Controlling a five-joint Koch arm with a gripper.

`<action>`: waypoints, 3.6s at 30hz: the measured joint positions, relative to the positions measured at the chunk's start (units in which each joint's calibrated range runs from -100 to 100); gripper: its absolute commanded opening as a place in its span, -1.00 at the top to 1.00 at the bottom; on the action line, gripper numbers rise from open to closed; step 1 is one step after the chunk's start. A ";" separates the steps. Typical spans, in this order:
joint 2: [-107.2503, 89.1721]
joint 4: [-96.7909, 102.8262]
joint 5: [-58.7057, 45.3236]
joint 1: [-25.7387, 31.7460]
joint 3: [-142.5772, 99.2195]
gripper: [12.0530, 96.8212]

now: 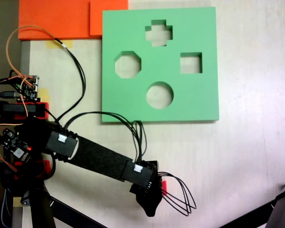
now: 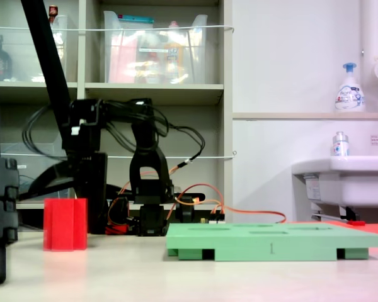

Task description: Put the cross columnar block into the corresponding hole

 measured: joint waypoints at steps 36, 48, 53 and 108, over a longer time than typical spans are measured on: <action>-10.12 -6.75 0.59 -1.17 -5.39 0.38; -33.52 -8.71 5.67 4.64 -5.78 0.37; -39.95 -9.69 11.97 12.55 -6.17 0.37; 30.23 0.59 39.66 39.51 48.11 0.37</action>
